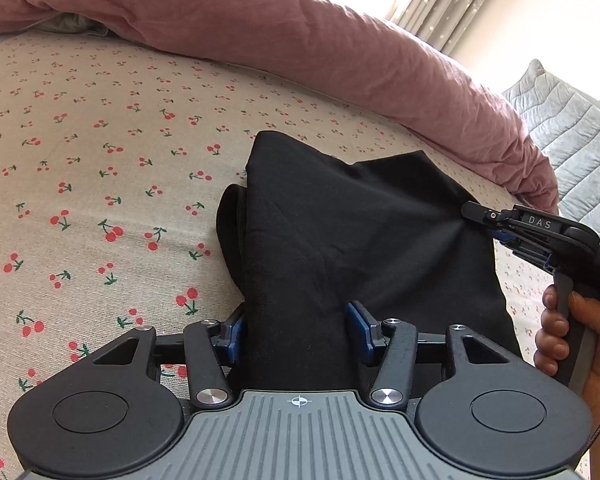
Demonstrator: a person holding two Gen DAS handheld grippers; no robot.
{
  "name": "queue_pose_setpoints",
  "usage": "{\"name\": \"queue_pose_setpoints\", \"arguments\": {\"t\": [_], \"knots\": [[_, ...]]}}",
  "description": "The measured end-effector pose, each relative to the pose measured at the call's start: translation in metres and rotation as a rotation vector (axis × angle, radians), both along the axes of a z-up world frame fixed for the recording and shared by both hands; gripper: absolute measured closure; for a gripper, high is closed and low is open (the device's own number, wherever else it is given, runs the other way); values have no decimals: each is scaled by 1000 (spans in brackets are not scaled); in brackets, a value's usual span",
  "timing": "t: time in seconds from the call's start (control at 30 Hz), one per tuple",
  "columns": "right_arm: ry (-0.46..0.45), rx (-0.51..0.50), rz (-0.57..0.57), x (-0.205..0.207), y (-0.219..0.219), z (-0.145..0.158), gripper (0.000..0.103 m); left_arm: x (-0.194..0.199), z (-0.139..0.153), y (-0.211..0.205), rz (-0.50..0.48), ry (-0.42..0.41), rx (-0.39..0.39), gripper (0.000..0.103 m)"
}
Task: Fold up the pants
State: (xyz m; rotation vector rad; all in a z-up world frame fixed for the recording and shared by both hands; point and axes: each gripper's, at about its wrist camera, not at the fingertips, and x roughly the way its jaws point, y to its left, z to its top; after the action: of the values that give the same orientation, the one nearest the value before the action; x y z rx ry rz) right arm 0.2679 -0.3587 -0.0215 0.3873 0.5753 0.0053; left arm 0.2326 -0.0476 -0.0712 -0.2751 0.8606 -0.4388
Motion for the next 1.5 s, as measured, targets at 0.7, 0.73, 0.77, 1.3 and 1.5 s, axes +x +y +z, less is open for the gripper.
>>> {"name": "queue_pose_setpoints", "arguments": {"t": [0.7,0.73,0.77,1.3,1.5], "knots": [[238,-180,150,-122,102,0,77,-62,40,0,56,-200,287,46],[237,-193,147,-130,106,-2,75,-68,42,-3,43,-212,301,46],[231,-219,138,-140,111,-3,74,-73,43,-4,32,-210,300,46],[264,-268,122,-176,145,-16,56,-99,32,-34,14,-212,396,46],[159,-256,139,-203,158,14,58,-126,60,-34,35,-257,363,45]]}}
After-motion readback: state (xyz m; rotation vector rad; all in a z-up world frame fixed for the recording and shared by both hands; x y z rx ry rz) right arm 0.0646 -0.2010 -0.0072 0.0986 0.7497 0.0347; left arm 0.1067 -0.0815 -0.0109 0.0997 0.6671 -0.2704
